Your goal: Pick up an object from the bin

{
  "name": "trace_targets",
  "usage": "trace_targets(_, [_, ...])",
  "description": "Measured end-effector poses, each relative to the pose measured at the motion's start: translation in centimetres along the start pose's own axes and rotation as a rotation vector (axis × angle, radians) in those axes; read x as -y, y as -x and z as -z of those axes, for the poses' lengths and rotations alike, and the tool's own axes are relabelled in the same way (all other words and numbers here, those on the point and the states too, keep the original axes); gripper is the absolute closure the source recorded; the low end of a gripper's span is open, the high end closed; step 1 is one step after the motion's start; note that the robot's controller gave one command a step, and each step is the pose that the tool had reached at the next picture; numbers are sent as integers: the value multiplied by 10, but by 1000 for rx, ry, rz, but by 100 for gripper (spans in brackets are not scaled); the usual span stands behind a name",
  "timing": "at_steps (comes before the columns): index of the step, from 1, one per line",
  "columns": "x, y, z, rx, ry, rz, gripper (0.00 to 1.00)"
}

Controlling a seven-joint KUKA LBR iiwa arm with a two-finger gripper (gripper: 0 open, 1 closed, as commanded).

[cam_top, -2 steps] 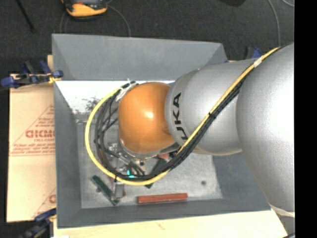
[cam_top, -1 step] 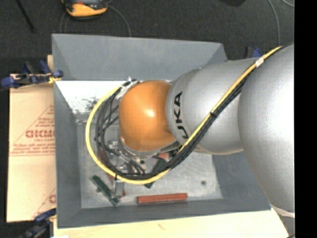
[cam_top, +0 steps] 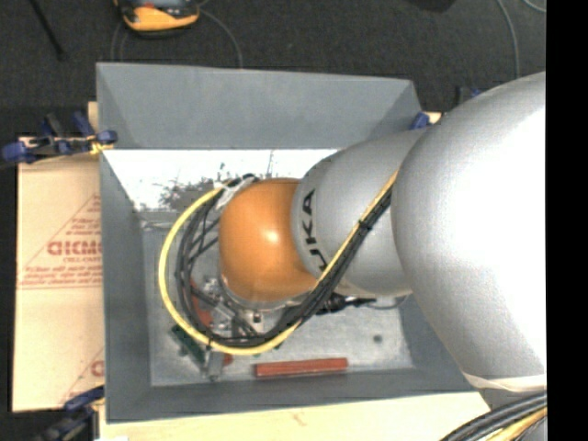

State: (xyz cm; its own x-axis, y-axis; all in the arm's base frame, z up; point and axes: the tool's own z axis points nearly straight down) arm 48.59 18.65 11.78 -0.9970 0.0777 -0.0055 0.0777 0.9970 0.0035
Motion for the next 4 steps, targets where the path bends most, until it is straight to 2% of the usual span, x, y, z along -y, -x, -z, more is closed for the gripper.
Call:
trace_targets(1, [-3,5,-48,-1,-3,2,0])
trace_targets(2, [11,-10,-44,6,4,-125,100])
trace_targets(3, [11,-10,-44,6,5,-128,100])
trace_targets(4, [39,19,125,4,0,-105,100])
